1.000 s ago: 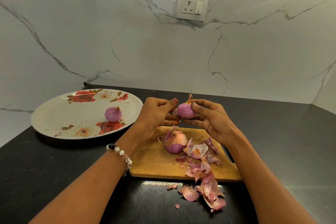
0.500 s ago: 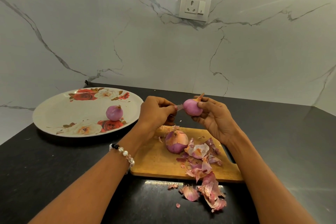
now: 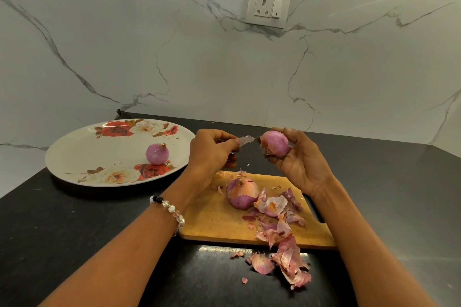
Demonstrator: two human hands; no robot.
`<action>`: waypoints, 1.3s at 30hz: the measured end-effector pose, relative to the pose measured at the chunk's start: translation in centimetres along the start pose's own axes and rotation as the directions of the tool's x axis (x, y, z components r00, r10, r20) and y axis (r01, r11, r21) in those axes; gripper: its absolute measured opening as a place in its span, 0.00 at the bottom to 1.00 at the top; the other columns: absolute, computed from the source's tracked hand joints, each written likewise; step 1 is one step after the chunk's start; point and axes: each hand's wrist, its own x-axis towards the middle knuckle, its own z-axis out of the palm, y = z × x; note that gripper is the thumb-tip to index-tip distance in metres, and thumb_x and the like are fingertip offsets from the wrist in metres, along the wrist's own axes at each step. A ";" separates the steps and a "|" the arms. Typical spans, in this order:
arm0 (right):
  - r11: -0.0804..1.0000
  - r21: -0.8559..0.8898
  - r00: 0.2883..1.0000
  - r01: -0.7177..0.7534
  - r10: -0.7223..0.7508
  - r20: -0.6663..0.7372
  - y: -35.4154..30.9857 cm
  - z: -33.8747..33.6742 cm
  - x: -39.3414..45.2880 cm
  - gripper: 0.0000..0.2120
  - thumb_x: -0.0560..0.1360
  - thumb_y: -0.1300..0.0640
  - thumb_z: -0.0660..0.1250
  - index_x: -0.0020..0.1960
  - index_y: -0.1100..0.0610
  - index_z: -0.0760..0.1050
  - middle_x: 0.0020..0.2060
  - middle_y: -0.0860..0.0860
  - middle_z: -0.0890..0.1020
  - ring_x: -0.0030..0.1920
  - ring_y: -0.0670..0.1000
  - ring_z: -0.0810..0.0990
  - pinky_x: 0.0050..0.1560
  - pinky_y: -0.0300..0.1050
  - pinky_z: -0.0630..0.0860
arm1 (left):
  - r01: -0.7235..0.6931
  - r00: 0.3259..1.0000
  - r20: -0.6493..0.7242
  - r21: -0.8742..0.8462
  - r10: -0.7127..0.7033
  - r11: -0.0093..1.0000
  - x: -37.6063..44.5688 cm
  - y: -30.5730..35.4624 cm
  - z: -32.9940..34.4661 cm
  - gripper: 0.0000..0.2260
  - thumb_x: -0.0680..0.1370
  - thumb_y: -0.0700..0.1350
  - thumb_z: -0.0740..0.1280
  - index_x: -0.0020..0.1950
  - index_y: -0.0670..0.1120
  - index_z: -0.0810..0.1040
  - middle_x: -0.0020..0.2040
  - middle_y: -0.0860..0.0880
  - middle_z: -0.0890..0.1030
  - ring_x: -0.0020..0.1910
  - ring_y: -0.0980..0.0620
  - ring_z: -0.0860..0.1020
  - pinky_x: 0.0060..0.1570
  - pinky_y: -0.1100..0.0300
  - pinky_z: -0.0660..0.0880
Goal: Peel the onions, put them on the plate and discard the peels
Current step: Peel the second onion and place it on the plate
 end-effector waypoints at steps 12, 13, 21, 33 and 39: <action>0.971 -0.228 0.996 0.069 -0.053 0.073 0.5 -0.1 0.1 0.15 0.67 0.68 0.71 0.53 0.61 0.79 0.52 0.60 0.81 0.48 0.56 0.83 0.41 0.48 0.83 | -0.209 0.960 0.217 0.135 0.177 0.969 -1.1 0.3 0.8 0.19 0.68 0.55 0.71 0.53 0.45 0.83 0.41 0.51 0.84 0.37 0.55 0.83 0.38 0.62 0.81; 0.967 -0.243 0.993 0.080 -0.057 0.099 0.6 -0.2 0.1 0.15 0.67 0.69 0.72 0.53 0.61 0.79 0.50 0.58 0.83 0.48 0.56 0.83 0.42 0.49 0.83 | -0.211 0.962 0.204 0.139 0.180 0.968 -1.0 0.1 0.8 0.16 0.70 0.52 0.72 0.53 0.44 0.83 0.40 0.51 0.83 0.35 0.56 0.83 0.37 0.63 0.80; 0.954 -0.283 0.989 0.097 -0.061 0.133 0.6 -0.4 0.2 0.18 0.65 0.68 0.70 0.54 0.60 0.80 0.49 0.55 0.83 0.53 0.56 0.81 0.47 0.51 0.84 | -0.277 0.955 0.162 0.184 0.249 0.943 -0.7 -0.1 0.5 0.07 0.74 0.41 0.72 0.51 0.41 0.83 0.36 0.52 0.81 0.31 0.60 0.81 0.32 0.71 0.76; 0.987 -0.156 0.995 0.042 -0.027 0.097 0.4 0.2 -0.1 0.24 0.63 0.67 0.63 0.60 0.62 0.75 0.56 0.65 0.79 0.50 0.62 0.82 0.37 0.47 0.82 | -0.222 0.973 -0.006 0.215 0.229 0.951 -0.5 -0.4 0.7 0.05 0.77 0.42 0.68 0.49 0.44 0.83 0.40 0.50 0.81 0.38 0.53 0.81 0.37 0.64 0.79; 0.974 -0.222 0.997 0.039 -0.023 0.071 0.6 0.2 0.0 0.22 0.64 0.67 0.65 0.58 0.63 0.76 0.57 0.65 0.78 0.49 0.63 0.82 0.36 0.46 0.81 | -0.296 0.955 0.090 0.200 0.283 0.934 -0.5 0.0 0.7 0.11 0.77 0.46 0.69 0.58 0.47 0.82 0.49 0.53 0.82 0.42 0.63 0.77 0.39 0.75 0.74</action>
